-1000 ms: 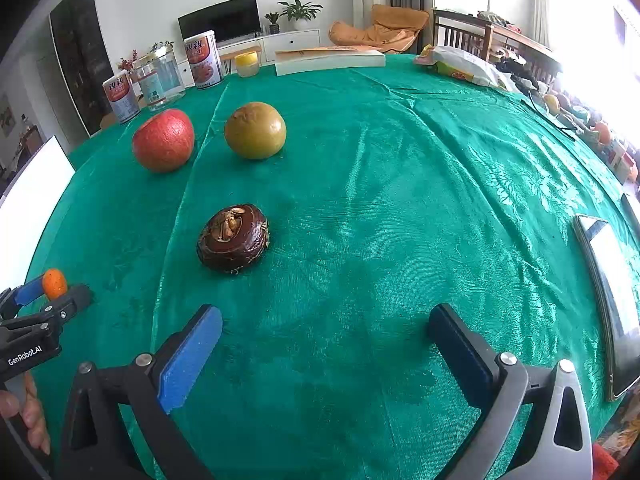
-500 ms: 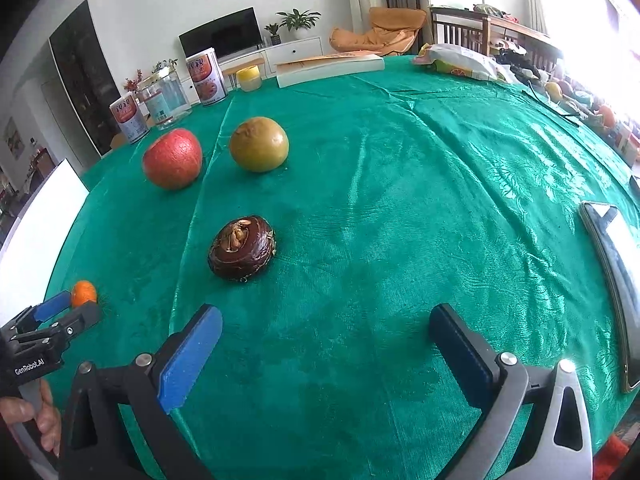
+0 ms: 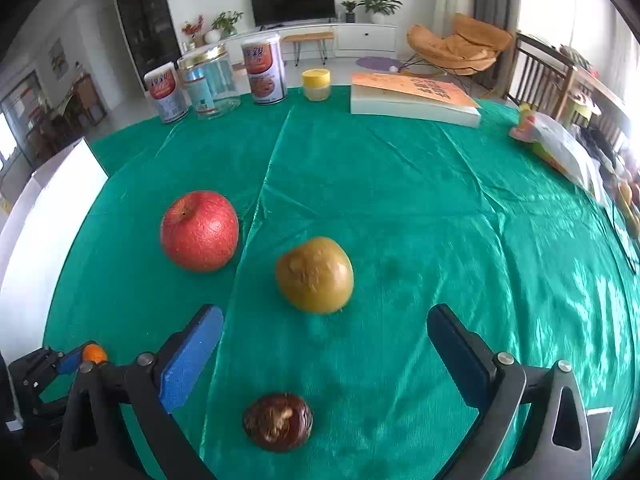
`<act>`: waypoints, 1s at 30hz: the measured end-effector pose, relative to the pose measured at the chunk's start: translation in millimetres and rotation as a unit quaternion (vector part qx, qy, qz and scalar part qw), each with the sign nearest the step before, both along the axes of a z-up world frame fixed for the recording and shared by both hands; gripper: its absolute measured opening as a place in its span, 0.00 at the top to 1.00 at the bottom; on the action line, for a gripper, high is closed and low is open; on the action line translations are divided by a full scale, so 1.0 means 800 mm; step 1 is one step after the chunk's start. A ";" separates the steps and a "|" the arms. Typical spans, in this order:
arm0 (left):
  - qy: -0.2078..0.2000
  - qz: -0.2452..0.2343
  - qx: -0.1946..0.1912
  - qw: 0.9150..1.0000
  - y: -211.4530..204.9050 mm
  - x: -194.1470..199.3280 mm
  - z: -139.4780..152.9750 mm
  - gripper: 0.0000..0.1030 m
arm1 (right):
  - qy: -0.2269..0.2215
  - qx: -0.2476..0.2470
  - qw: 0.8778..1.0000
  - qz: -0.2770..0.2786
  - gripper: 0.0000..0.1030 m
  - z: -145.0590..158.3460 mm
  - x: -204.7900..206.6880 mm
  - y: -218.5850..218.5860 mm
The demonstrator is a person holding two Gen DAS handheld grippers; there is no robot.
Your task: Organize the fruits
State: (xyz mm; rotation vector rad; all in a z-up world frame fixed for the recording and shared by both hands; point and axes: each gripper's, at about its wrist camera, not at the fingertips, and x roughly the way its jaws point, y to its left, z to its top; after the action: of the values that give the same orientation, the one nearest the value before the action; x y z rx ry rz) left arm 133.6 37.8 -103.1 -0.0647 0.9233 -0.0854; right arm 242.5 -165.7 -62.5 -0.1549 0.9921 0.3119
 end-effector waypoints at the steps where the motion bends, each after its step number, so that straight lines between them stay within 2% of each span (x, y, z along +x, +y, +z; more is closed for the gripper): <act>1: 0.002 0.003 -0.005 1.000 0.003 -0.002 0.001 0.73 | 0.011 -0.009 1.000 0.008 0.10 -0.009 0.012 0.008; 2: 0.003 0.005 -0.009 1.000 0.005 -0.004 0.002 0.73 | 0.023 -0.014 1.000 0.015 0.13 -0.018 0.022 0.013; 3: 0.005 0.006 -0.011 1.000 0.006 -0.006 0.003 0.73 | 0.036 -0.018 0.999 0.018 0.26 -0.027 0.029 0.015; 4: 0.006 0.006 -0.012 1.000 0.007 -0.008 0.004 0.73 | 0.049 -0.020 0.998 0.015 0.49 -0.034 0.033 0.013; 7: 0.005 0.009 -0.028 1.000 0.013 -0.017 0.013 0.73 | 0.041 0.020 0.999 -0.012 0.50 -0.024 0.020 -0.006; 11: 0.008 -0.012 -0.092 0.996 0.014 -0.043 0.045 0.73 | 0.030 0.088 0.996 -0.014 0.50 0.011 -0.041 -0.019; 15: 0.010 -0.060 -0.137 0.989 0.005 -0.088 0.084 0.73 | 0.061 0.108 0.991 0.050 0.50 0.020 -0.118 0.020; 19: -0.007 -0.056 -0.166 0.984 0.034 -0.138 0.130 0.73 | 0.094 0.126 0.979 0.131 0.50 0.028 -0.179 0.097; 22: -0.038 -0.013 -0.173 0.984 0.094 -0.173 0.172 0.73 | 0.096 0.154 0.963 0.200 0.50 0.058 -0.218 0.168; 25: -0.066 0.070 -0.126 0.987 0.172 -0.199 0.198 0.73 | 0.095 0.185 0.939 0.273 0.50 0.097 -0.254 0.244; 27: -0.061 0.137 -0.082 0.985 0.226 -0.209 0.196 0.73 | 0.102 0.196 0.923 0.315 0.50 0.113 -0.278 0.294; 30: -0.024 0.223 -0.038 0.974 0.299 -0.216 0.165 0.73 | 0.111 0.184 0.906 0.363 0.50 0.118 -0.310 0.362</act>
State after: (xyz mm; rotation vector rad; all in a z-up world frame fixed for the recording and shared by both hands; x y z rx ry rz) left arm -39.0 277.4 28.9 -0.3370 0.8381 0.2937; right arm -5.5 123.9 31.8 -0.1412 1.0523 1.2177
